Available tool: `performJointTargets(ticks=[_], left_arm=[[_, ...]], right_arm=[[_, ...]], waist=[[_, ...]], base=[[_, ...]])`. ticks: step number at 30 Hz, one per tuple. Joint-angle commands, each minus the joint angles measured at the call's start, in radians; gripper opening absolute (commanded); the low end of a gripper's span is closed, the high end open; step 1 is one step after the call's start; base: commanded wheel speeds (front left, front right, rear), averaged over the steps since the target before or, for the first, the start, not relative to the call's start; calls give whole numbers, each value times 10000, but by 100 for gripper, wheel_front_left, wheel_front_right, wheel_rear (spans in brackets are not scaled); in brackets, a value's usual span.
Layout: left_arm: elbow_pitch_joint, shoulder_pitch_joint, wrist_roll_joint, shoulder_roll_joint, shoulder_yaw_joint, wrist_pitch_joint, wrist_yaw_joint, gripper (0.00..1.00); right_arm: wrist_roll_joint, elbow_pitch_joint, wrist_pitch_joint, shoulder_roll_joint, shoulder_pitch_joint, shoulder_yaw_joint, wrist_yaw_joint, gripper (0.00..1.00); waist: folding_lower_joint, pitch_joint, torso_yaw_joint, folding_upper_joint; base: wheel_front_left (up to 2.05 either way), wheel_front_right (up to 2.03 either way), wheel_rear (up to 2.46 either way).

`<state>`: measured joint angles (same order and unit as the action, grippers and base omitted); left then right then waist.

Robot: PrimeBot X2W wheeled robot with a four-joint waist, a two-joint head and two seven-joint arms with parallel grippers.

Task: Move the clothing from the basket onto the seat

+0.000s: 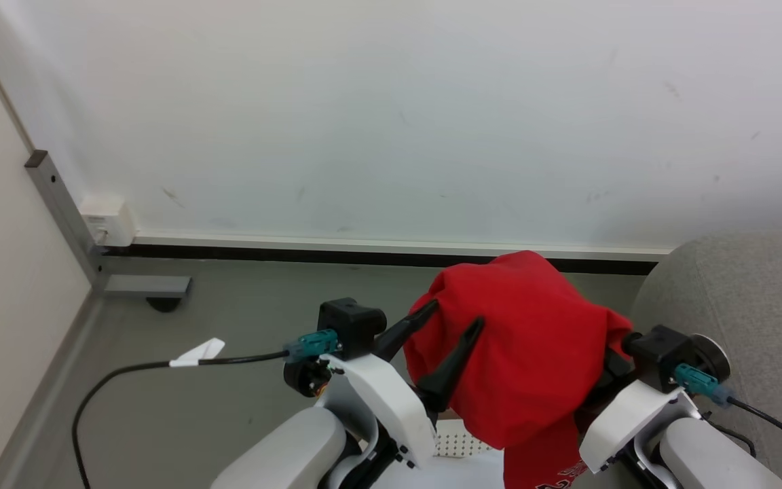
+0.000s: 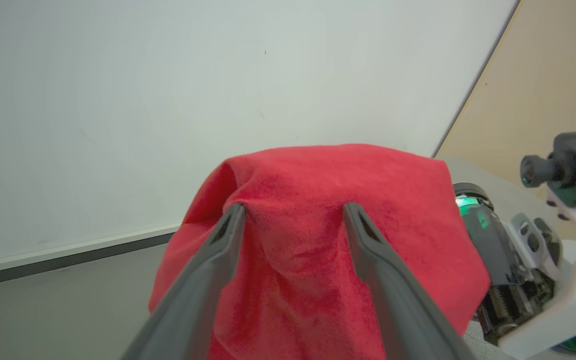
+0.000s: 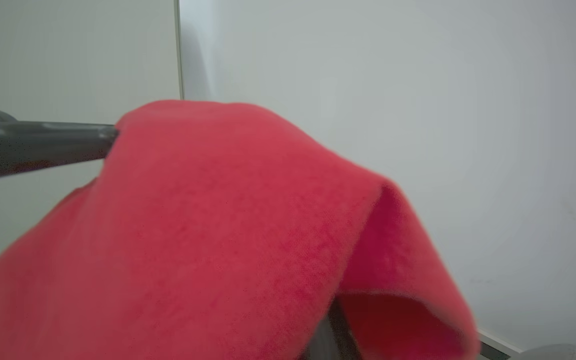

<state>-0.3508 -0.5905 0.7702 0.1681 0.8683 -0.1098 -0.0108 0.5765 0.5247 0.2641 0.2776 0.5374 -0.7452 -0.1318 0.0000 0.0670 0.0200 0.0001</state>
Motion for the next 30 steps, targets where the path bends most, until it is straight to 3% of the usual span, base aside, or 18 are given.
performJointTargets(ticks=[1,8,18,30], left_arm=[[143,122,-14,34,-31,-167,15,100],[651,181,-178,214,-144,-496,194,100],[952,457,-537,548,-132,-963,345,100],[1121,453,-1176,681,144,-1365,117,100]], right_arm=[[-111,-125,4,44,-325,297,21,0],[-21,-556,4,67,-990,1308,21,0],[-20,-1592,4,228,-1829,2752,21,0],[-238,-2453,3,445,-2540,3891,21,0]], waist=[[0,-21,-153,-1],[0,-62,-695,-1],[0,-240,-2099,-1],[0,-355,-3918,-1]], base=[[0,0,0],[0,0,0],[0,0,0],[0,0,0]])
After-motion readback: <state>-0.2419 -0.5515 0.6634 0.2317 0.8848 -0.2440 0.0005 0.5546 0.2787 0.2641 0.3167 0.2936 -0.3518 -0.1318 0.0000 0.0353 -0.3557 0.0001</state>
